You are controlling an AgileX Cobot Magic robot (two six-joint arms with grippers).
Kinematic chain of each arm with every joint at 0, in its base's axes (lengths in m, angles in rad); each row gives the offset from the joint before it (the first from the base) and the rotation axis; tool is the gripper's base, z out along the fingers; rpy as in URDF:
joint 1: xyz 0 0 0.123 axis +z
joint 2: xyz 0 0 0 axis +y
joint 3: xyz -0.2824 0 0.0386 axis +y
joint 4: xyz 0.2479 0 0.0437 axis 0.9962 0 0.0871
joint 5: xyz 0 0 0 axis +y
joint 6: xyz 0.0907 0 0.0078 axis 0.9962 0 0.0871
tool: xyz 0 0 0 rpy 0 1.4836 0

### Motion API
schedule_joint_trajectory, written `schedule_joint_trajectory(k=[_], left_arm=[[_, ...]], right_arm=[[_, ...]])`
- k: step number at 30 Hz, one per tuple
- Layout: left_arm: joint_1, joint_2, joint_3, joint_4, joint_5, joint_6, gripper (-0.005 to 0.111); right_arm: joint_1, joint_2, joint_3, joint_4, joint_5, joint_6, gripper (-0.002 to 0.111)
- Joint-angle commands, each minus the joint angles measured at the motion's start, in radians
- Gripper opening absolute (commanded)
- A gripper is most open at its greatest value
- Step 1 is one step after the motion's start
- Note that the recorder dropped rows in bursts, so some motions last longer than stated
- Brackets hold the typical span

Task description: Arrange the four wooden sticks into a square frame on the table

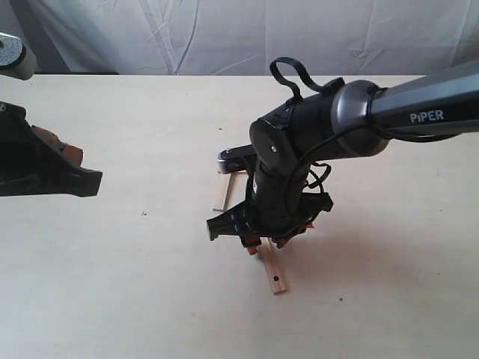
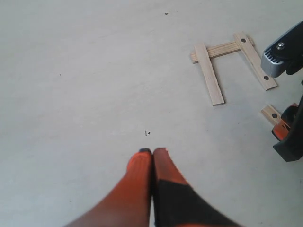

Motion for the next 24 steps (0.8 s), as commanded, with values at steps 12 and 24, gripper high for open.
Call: schedule_joint_trajectory(k=[12,24], left_arm=[[-0.002,-0.005,0.002,-0.008,-0.01,-0.003,0.0],[-0.002,-0.005,0.002,-0.006,-0.01,-0.003,0.0]], right_arm=[[-0.001,0.021,0.005,-0.006,0.078,-0.005,0.0],[-0.005,-0.065,-0.116,-0.059,0.1,-0.236,0.0]])
